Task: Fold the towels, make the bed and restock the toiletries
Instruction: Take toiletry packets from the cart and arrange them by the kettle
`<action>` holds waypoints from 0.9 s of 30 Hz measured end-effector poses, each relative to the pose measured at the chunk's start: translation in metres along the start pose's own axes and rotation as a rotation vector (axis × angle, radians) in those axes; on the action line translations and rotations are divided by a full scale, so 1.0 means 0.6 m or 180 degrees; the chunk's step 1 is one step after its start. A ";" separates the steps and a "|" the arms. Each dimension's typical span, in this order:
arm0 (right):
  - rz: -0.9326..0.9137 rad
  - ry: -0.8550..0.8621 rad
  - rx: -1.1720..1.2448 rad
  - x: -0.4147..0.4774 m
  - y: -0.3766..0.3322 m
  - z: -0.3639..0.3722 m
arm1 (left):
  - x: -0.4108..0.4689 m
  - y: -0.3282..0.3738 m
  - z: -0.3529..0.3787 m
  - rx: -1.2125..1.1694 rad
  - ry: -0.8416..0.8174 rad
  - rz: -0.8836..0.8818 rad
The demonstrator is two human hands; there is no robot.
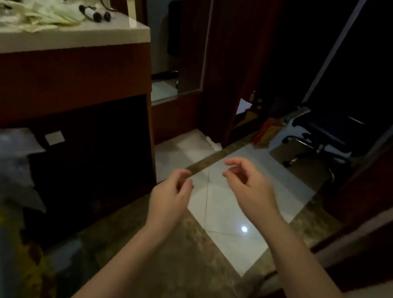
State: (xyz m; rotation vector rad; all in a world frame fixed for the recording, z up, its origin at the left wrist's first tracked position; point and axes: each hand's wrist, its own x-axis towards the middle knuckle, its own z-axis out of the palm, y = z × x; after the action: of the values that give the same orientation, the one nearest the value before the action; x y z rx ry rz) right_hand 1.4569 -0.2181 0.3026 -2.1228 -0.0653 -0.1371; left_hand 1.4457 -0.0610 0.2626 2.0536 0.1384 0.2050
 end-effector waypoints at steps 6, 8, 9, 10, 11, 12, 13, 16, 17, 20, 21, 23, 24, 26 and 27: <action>0.0069 0.0389 -0.0056 0.171 0.065 -0.042 | 0.169 0.089 0.046 0.0440 -0.0385 0.0557; -0.0096 0.0304 -0.0062 0.254 0.075 -0.022 | 0.240 0.085 0.049 0.0630 -0.0297 0.0718; -0.0172 0.0204 -0.0009 0.300 0.075 -0.006 | 0.277 0.080 0.046 0.0692 -0.0187 0.0719; -0.0253 0.0085 0.0086 0.348 0.070 0.011 | 0.314 0.075 0.039 0.0744 -0.0044 0.0669; -0.0361 -0.0025 0.0174 0.397 0.063 0.027 | 0.351 0.074 0.028 0.0777 0.0118 0.0606; -0.0480 -0.0144 0.0222 0.446 0.051 0.043 | 0.390 0.073 0.016 0.0763 0.0289 0.0507; -0.0598 -0.0252 0.0243 0.491 0.036 0.061 | 0.424 0.073 0.001 0.0739 0.0464 0.0408; -0.0988 -0.0632 0.0437 0.607 -0.028 0.117 | 0.506 0.074 -0.060 0.0848 0.1034 0.0293; -0.1095 -0.0799 0.0480 0.639 -0.051 0.140 | 0.527 0.072 -0.082 0.0862 0.1227 0.0228; -0.1454 -0.1129 0.0588 0.704 -0.131 0.217 | 0.559 0.056 -0.153 0.0713 0.1717 -0.0114; -0.1571 -0.1210 0.0626 0.719 -0.159 0.245 | 0.566 0.048 -0.179 0.0688 0.1868 -0.0191; -0.1769 -0.1404 0.0643 0.746 -0.215 0.303 | 0.583 0.026 -0.236 0.0687 0.2222 -0.0292; -0.1876 -0.1470 0.0623 0.757 -0.243 0.331 | 0.593 0.012 -0.265 0.0675 0.2400 -0.0328; -0.2106 -0.1502 0.0585 0.777 -0.297 0.384 | 0.614 -0.014 -0.326 0.0717 0.2683 -0.0316; -0.2188 -0.1496 0.0581 0.785 -0.322 0.410 | 0.625 -0.027 -0.355 0.0834 0.2780 -0.0278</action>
State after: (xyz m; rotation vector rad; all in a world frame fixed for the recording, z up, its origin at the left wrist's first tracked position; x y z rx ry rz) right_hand 1.9226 0.0891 0.3952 -1.8306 -1.0443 -0.0287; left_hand 1.7693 0.2001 0.3792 2.0708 0.8208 1.0653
